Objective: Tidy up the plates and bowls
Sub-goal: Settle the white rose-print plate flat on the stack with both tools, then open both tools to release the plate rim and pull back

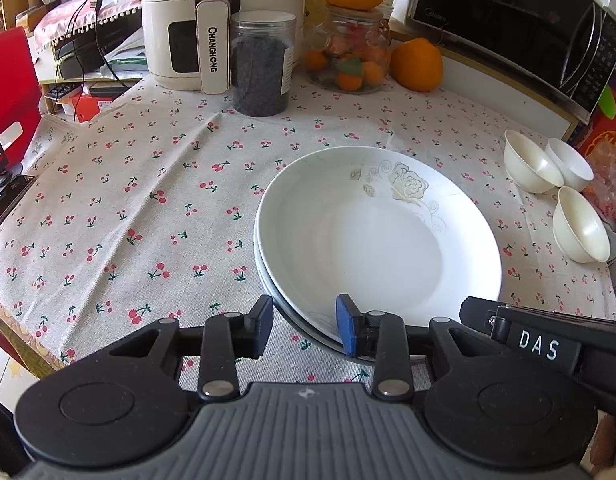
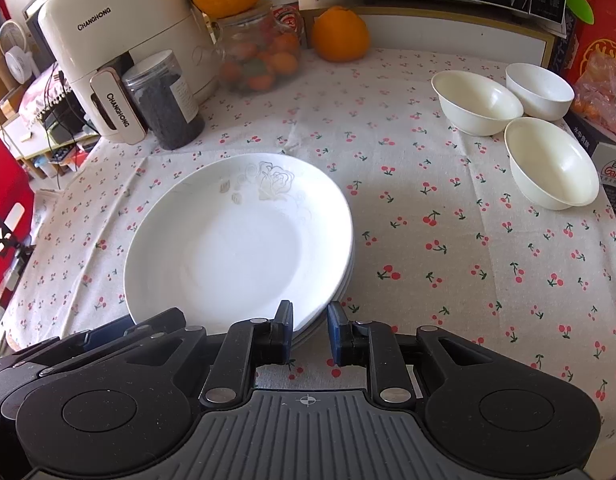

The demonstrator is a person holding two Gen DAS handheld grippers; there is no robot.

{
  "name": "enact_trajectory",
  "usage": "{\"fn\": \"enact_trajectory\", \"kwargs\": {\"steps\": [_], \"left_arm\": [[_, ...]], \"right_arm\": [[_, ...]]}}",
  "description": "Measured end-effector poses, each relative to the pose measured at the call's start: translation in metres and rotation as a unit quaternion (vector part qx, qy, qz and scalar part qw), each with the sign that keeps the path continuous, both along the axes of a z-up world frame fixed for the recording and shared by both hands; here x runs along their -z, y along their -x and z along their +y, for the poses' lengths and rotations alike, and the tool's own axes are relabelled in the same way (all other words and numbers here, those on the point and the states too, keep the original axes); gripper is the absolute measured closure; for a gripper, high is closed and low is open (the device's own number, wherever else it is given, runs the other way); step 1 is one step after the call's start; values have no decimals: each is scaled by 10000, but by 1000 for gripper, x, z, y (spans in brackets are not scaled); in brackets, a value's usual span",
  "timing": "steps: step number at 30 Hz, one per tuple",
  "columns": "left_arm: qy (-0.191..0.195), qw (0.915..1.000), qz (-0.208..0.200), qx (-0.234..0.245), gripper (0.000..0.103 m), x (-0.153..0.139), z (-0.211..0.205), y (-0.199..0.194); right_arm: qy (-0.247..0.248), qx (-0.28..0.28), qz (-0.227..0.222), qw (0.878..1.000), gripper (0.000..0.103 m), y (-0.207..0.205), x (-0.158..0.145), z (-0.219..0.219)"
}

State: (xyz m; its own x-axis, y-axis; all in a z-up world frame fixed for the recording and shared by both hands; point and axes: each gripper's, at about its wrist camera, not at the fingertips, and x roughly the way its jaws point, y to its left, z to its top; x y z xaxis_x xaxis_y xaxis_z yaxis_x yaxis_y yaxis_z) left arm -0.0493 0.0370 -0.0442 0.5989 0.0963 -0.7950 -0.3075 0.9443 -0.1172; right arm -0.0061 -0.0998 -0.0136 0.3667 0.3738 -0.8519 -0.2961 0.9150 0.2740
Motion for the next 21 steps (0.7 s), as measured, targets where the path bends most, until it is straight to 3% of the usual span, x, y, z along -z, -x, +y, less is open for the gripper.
{"fn": "enact_trajectory", "kwargs": {"steps": [5,7,9,11,14,21], "left_arm": [[43,10000,10,-30,67,0,3,-1],[62,10000,10,-70,61,-1,5,-2],[44,9999,-22,-109,51,-4,7,-2],[-43,9999,-131,-98,48,-9,7,-1],[-169,9994,-272,-93,35,-15,7,-3],[-97,9988,-487,26,27,-31,9,-15]], "right_arm": [[-113,-32,46,9999,82,-1,0,-4],[-221,-15,103,9997,82,-3,-1,-7],[-303,-70,75,9995,74,-4,-5,-11],[-318,-51,-30,9995,62,-4,-9,-14],[-355,-2,-139,9993,58,-7,-14,-23],[-650,417,-213,9968,40,-31,-25,-67]]}}
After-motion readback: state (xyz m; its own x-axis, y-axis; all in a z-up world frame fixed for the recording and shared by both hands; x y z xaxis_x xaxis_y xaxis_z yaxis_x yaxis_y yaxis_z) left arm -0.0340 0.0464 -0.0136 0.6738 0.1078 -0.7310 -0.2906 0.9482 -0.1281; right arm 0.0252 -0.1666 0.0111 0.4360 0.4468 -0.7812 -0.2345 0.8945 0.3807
